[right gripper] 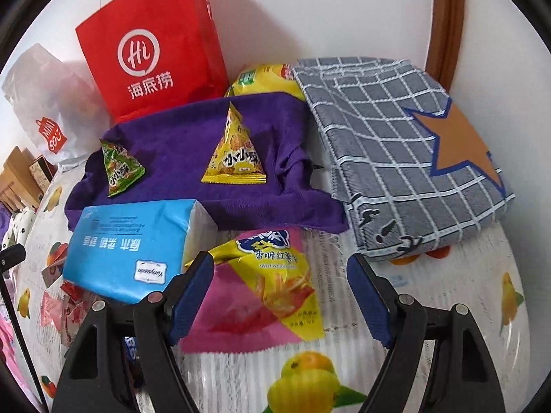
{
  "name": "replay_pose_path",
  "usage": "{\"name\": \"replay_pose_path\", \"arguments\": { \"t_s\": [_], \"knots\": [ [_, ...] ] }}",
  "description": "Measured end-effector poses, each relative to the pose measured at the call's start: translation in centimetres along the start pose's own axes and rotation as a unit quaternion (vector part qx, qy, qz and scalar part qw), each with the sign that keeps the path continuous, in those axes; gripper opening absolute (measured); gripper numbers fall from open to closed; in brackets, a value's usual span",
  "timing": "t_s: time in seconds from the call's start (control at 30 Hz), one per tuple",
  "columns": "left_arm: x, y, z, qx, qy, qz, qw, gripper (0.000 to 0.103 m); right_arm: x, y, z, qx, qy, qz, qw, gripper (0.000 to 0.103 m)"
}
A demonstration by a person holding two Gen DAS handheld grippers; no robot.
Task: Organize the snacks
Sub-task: 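Grasp the pink Lotso candy stick with the left gripper while the right grasps the pink chips bag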
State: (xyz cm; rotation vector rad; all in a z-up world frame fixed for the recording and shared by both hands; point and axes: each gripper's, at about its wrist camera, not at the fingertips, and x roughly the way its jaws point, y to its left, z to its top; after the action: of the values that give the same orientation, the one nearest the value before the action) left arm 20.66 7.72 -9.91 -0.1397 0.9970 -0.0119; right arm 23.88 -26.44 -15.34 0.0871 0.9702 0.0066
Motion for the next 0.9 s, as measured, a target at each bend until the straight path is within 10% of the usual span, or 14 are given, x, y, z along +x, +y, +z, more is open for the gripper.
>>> {"name": "replay_pose_path", "arguments": {
  "t_s": [0.6,0.9],
  "knots": [
    [1.3,1.9,-0.7,-0.010,0.019,0.007,0.9997,0.075,2.7,0.4,-1.7,-0.026,0.038,0.014,0.999,0.080],
    [2.2,1.6,-1.5,-0.007,0.029,0.000,0.9996,0.075,0.9,-0.7,-2.5,-0.018,0.017,0.003,1.000,0.063]
  ]
}}
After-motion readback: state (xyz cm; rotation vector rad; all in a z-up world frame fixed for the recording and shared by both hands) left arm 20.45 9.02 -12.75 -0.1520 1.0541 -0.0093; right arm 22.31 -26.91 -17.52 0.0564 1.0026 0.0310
